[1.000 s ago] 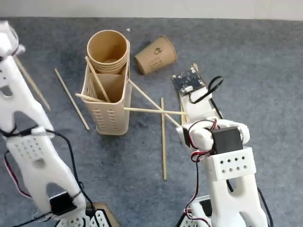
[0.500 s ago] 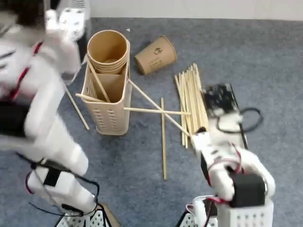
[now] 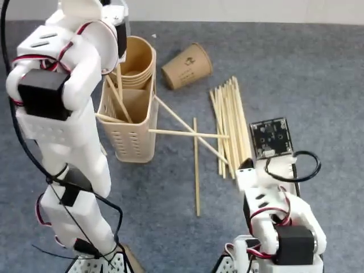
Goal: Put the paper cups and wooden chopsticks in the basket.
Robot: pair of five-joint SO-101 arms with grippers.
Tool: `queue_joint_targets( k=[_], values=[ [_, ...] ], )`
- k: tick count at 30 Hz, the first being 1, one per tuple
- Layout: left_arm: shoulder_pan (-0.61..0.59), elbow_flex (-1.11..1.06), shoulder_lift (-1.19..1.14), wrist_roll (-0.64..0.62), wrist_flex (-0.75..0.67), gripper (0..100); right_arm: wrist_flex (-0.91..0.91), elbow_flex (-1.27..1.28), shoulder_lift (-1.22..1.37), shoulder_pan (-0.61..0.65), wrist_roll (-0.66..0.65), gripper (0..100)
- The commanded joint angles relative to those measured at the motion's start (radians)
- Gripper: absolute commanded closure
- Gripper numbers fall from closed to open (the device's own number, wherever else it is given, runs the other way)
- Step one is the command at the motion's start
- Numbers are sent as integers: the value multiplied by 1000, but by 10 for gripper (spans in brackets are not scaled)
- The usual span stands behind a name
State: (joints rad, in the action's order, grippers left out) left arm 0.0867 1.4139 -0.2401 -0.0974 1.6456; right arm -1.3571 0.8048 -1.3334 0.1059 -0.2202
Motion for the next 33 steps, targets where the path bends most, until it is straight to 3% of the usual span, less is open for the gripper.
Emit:
queue_joint_targets(
  k=[1,7,15,19,24,29,33],
  values=[
    [-8,-1,4,-9,21,957,18,-4,2,-10,-2,778],
    [-44,2,12,-9,23,831,18,-5,4,-10,-2,778],
    [-177,4,13,-11,15,829,18,-5,5,-7,-2,778],
    [-334,-18,-4,-35,23,829,18,-4,5,-7,-2,778],
    [-490,-288,-148,-201,28,829,18,-2,5,-7,-2,778],
    [-478,-441,-378,-265,-61,829,18,-1,5,-7,-2,778],
    [-456,-429,-576,-295,-110,829,18,1,5,-7,-2,778]
  ],
)
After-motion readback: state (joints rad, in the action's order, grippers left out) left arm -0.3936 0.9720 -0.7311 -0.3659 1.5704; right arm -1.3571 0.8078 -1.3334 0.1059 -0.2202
